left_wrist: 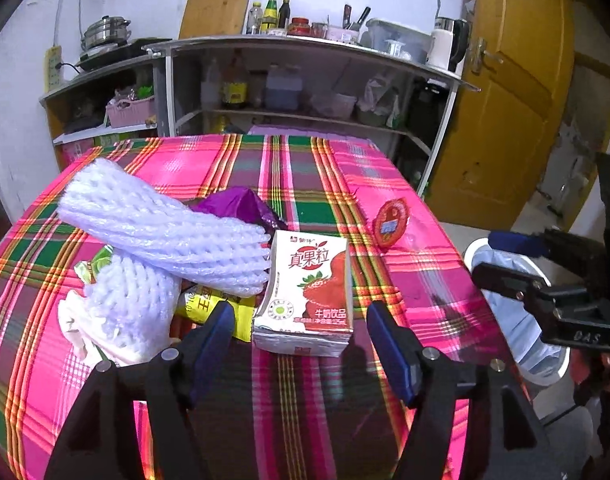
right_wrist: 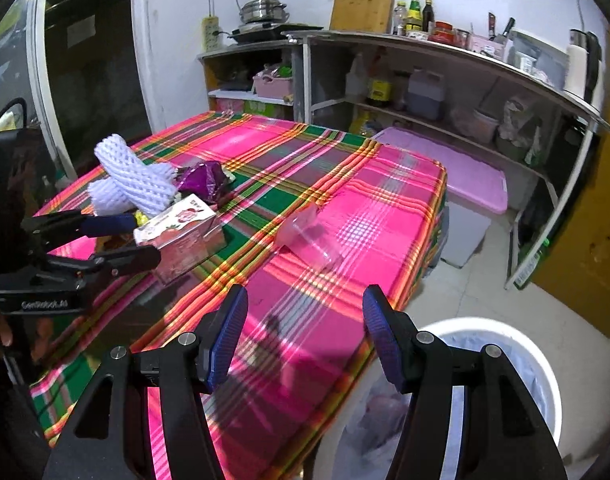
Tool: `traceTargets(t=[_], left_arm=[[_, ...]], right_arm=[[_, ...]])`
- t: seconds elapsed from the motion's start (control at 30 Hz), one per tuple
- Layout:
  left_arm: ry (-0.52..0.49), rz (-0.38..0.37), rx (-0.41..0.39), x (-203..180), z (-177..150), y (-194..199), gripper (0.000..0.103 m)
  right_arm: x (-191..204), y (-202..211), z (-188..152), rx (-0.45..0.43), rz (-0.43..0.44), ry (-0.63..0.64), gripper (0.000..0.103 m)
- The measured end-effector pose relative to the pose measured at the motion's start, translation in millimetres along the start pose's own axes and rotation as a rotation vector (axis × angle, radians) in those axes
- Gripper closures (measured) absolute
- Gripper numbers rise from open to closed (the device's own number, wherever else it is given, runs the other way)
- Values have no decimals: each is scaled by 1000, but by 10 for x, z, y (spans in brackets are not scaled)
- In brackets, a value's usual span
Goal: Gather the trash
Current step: 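Grasp the strawberry milk carton with the left tool while the right tool grasps the clear plastic cup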
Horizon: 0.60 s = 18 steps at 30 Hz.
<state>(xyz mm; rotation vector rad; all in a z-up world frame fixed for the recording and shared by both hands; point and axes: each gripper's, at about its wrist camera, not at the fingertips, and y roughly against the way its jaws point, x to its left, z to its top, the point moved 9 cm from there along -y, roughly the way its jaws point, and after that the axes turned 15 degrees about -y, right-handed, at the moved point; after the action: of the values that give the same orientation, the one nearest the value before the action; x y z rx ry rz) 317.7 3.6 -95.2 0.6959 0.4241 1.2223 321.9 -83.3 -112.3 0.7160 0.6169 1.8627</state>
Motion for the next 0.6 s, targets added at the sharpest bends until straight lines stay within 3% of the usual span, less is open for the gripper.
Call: traceTargets(t=[0.27,0.4,0.6], left_arm=[[16,-9,36,46,-19,-116,35],[26,-19,50,54,-29,-150,48],[42,-38,26,62,-26,-112,48]], right_arm=[[-28,-331,116,41,-4,43,42],[-23,-467,190,59,1,50,43],[-7,-630,229,87,13,44,43]])
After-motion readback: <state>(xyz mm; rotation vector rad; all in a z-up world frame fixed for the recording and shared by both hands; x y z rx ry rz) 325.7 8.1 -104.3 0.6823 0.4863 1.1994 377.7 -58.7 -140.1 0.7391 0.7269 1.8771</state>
